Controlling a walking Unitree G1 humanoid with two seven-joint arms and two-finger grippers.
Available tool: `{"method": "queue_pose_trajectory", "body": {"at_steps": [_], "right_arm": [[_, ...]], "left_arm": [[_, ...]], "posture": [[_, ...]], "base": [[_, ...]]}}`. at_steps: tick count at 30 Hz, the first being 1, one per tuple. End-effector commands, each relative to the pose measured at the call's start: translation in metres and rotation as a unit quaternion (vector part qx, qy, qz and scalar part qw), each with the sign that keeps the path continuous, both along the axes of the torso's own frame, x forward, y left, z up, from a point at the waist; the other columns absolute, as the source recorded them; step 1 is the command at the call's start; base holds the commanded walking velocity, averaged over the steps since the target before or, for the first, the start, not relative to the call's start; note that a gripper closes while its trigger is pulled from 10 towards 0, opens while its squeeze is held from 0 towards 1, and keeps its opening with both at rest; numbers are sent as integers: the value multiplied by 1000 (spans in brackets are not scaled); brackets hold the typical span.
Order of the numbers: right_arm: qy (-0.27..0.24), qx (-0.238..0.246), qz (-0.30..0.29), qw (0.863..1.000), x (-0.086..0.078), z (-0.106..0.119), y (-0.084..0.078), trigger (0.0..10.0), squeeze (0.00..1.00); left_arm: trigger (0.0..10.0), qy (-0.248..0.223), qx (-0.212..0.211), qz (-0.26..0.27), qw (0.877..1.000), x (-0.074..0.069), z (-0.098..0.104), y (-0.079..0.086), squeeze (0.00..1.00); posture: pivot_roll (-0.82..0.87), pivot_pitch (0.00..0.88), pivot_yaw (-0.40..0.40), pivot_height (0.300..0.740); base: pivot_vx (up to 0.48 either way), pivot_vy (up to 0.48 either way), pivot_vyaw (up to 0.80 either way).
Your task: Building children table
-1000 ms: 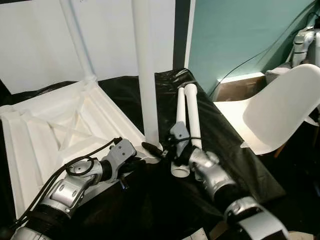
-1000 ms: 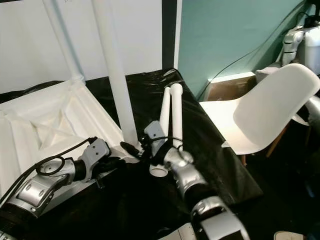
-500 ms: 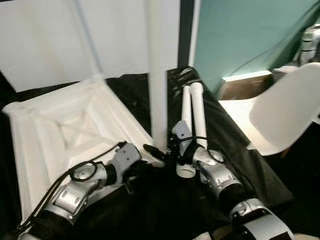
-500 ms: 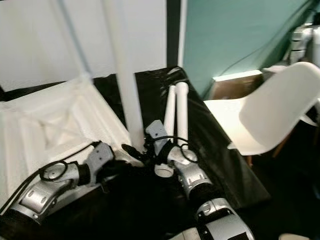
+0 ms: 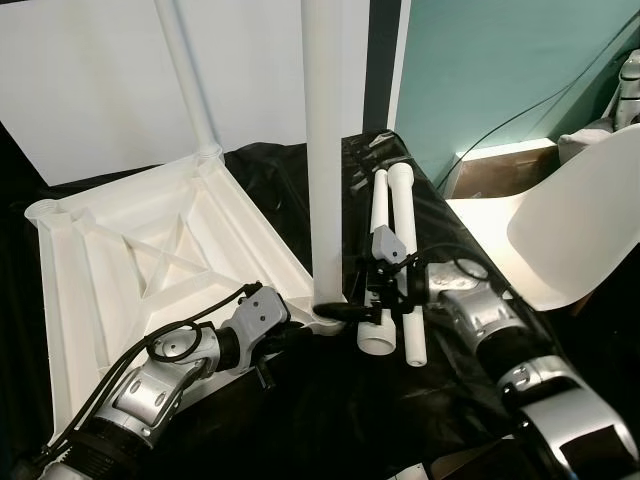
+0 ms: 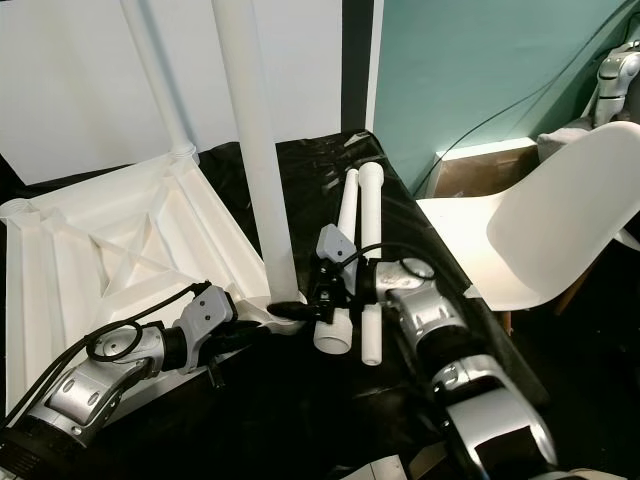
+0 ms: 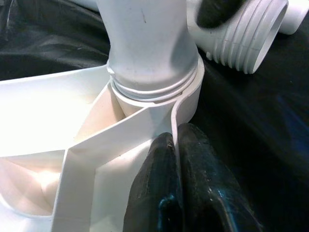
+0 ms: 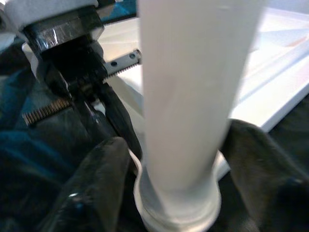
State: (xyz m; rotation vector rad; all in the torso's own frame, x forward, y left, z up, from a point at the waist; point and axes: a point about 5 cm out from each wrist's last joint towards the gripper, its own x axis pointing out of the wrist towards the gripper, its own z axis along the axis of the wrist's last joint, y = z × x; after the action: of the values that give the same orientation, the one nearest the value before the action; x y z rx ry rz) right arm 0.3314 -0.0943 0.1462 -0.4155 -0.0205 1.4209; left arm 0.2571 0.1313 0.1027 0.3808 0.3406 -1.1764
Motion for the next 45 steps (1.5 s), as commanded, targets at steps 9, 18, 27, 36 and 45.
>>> {"method": "queue_pose_trajectory", "body": {"at_steps": [9,18,27,36,45], "right_arm": [[-6,-27,4,1000,6,1,-3,0,0],[16,139,-155,978,-12,-23,46,0,0],[-31,238,-303,922,-15,-21,46,0,0],[-34,228,-339,912,-19,-24,41,10000,0],[-2,146,-180,973,-19,-27,21,10000,0]], "left_arm": [[10000,88,16,-76,993,-21,-24,-4,0],[10000,86,14,-73,994,-20,-23,-4,0],[10000,88,14,-73,993,-22,-24,-5,0],[10000,95,10,-73,993,-27,-27,-6,0],[10000,94,11,-74,993,-24,-27,-7,0]], "posture": [[41,0,12,740],[49,0,8,740],[52,0,7,740],[52,0,-1,740],[29,0,10,740]], "base": [[0,0,0],[0,0,0],[0,0,0],[0,0,0],[0,0,0]]}}
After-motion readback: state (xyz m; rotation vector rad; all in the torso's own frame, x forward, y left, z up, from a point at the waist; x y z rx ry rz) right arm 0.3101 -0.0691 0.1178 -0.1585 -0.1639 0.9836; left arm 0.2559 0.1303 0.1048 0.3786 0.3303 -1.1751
